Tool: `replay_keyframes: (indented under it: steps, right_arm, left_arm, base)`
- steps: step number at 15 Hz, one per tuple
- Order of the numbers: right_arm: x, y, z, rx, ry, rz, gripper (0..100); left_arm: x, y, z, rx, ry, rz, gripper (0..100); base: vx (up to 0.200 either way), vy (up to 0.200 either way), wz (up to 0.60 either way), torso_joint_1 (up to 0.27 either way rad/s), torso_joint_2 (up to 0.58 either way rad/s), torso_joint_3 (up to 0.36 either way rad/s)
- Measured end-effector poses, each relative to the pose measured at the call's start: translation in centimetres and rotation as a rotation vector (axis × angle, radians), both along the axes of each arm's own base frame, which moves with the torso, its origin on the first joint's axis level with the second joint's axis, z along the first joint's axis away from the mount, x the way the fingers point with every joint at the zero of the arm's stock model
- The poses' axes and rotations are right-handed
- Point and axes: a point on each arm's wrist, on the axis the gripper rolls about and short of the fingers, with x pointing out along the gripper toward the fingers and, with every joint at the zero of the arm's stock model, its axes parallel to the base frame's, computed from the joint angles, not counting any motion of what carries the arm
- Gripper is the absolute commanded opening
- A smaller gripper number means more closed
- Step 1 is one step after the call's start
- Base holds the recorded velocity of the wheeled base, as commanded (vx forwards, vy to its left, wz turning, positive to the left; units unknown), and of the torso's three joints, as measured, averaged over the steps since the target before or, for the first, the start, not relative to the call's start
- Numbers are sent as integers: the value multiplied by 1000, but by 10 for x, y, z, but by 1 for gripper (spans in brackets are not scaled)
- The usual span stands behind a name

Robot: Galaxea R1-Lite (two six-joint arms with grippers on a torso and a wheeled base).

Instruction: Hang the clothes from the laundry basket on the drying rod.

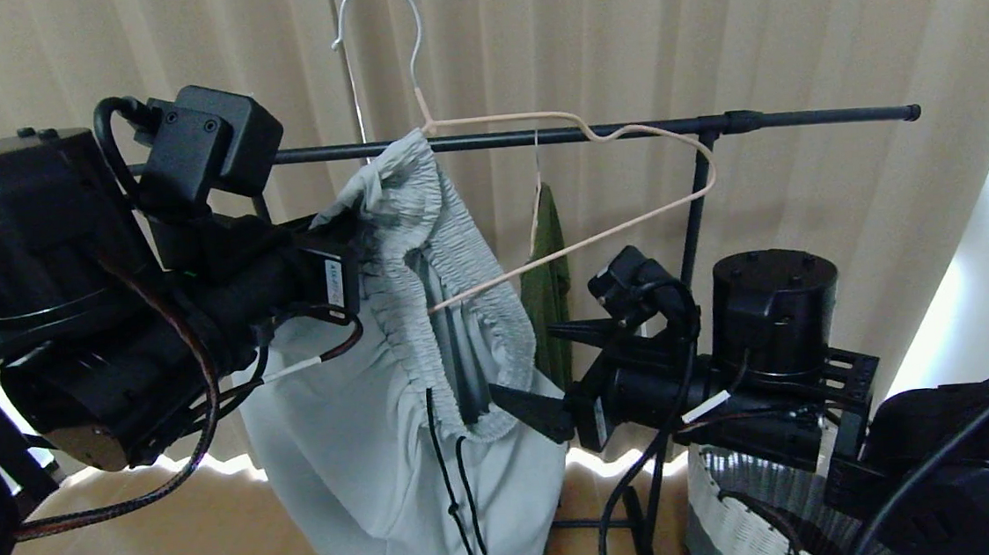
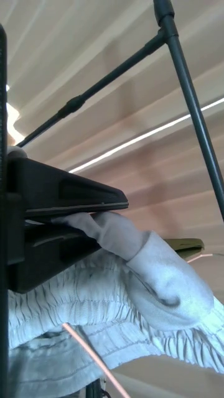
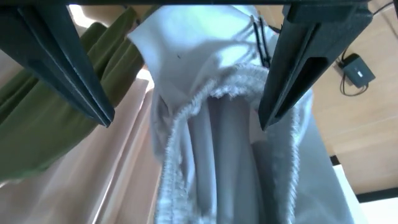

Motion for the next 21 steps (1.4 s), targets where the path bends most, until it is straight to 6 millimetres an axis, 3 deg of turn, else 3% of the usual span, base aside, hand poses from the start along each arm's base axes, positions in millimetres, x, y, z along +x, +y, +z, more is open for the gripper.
replay_keyframes:
  steps: [7,10,14,21]
  right_arm:
    - [4,-1,-8,-18,17,-19,0]
    - [11,-10,-8,-37,7,-130,0]
    - [27,-37,-4,-45,-4,-258,0]
    - [49,-108,24,-19,-48,-503,0]
  left_arm:
    - [-1,1,1,-4,-6,0,0]
    - [-4,2,3,-6,-15,-1,0]
    - [-5,6,7,11,-32,7,0]
    - [-1,17,-2,151,-39,52,0]
  base:
    - [0,0,0,0,0,0]
    - [0,0,0,0,0,0]
    - [0,0,0,0,0,0]
    - [0,0,0,0,0,0]
